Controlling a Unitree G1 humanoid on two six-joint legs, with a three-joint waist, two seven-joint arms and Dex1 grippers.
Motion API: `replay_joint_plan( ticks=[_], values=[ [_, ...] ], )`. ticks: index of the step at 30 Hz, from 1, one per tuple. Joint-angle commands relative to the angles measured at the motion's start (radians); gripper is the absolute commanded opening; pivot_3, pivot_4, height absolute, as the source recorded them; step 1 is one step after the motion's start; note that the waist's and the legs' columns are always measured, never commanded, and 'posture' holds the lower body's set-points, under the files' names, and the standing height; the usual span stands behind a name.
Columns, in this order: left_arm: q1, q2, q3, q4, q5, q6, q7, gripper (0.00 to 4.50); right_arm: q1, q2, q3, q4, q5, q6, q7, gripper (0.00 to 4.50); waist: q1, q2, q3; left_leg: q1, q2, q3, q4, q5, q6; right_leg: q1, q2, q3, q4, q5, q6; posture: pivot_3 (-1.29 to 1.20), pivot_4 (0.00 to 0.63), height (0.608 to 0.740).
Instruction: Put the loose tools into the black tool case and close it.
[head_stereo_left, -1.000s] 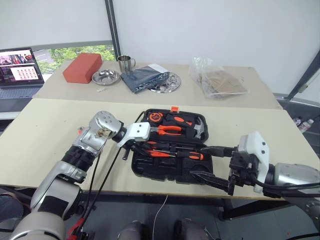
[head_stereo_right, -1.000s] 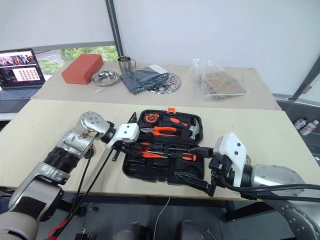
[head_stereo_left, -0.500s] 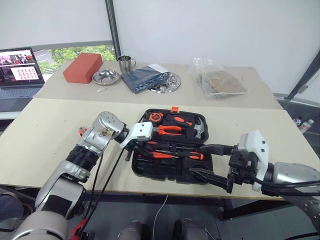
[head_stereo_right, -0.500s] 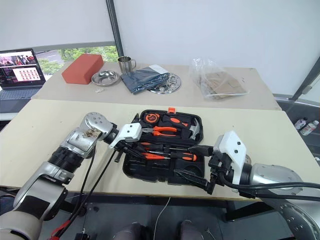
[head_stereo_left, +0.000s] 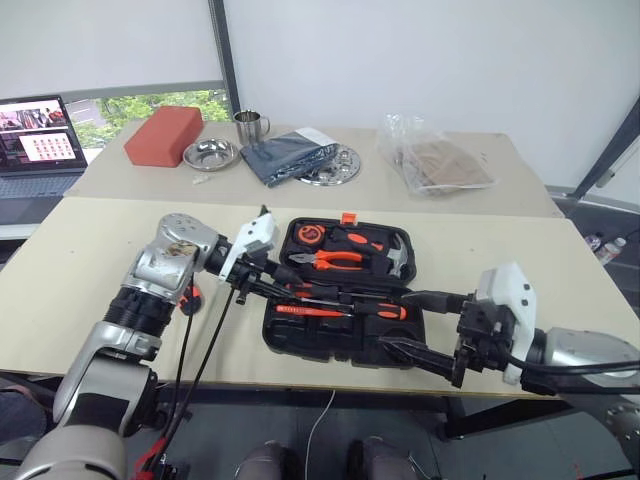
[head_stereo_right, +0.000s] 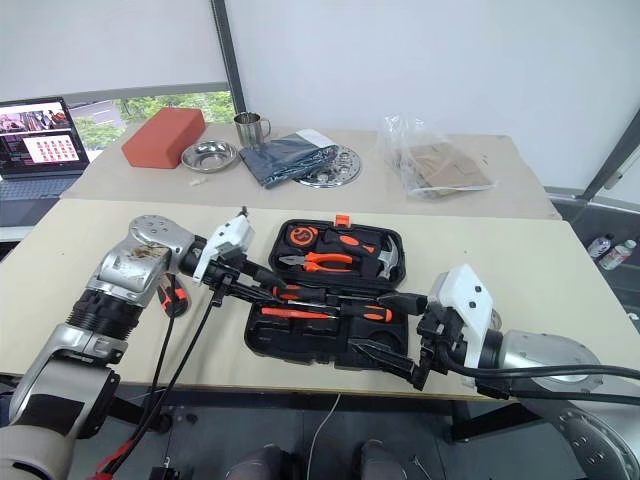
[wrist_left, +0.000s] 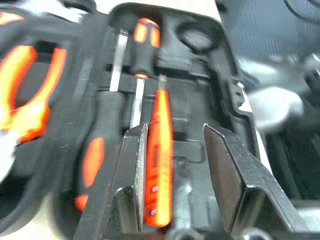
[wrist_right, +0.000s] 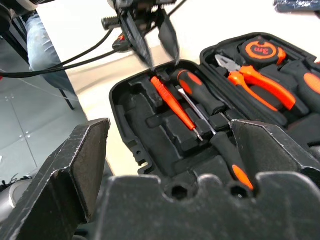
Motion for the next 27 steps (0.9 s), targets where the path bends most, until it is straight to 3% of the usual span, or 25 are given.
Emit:
replay_joint_plan(
  ticks=[1,2,3,13,20,27],
  values=[
    [0.030,-0.038,0.023,0.052,0.005,-0.064,0.063,0.46,-0.005,0.003,-0.018,-0.001,0.009,-0.034,-0.003,4.50,0.002,0.000,0.000,0.000,0.000,0.000,0.000,0.000,0.000,0.000,0.000,0.000,0.000,0.000,0.000,0.00,0.150,0.736],
    [0.039,-0.047,0.024,0.052,0.002,-0.065,0.068,0.05,-0.005,0.003,-0.019,0.001,0.008,-0.034,-0.003,4.50,0.002,0.000,0.000,0.000,0.000,0.000,0.000,0.000,0.000,0.000,0.000,0.000,0.000,0.000,0.000,0.00,0.150,0.736],
    [0.043,-0.054,0.024,0.053,0.000,-0.066,0.071,0.02,-0.005,0.002,-0.019,0.003,0.008,-0.034,-0.002,4.50,0.001,0.000,0.000,-0.001,0.000,0.000,0.000,0.000,0.000,0.000,0.000,-0.001,0.000,0.000,0.000,0.00,0.150,0.736],
    [0.082,-0.086,-0.033,0.026,0.032,-0.015,0.077,0.02,0.015,-0.008,-0.009,0.003,-0.015,-0.042,0.009,4.50,0.001,0.000,0.000,0.000,0.000,0.000,0.001,0.000,0.000,0.000,0.000,-0.001,0.000,0.001,-0.001,0.00,0.150,0.736],
    [0.144,-0.067,-0.103,0.069,0.139,-0.195,0.112,0.02,0.009,-0.005,0.002,0.006,-0.029,-0.046,0.008,4.50,0.000,0.000,-0.002,0.002,0.000,0.000,0.000,0.000,0.000,0.002,0.000,0.000,0.000,0.001,-0.001,0.00,0.150,0.736],
    [0.136,-0.078,-0.074,0.066,0.116,-0.218,0.151,0.02,0.012,0.000,0.003,0.010,-0.028,-0.048,0.004,4.50,0.001,0.000,-0.003,0.007,0.001,-0.001,0.000,-0.002,0.003,0.008,-0.003,0.003,-0.001,0.000,0.001,0.00,0.150,0.736]
  ],
)
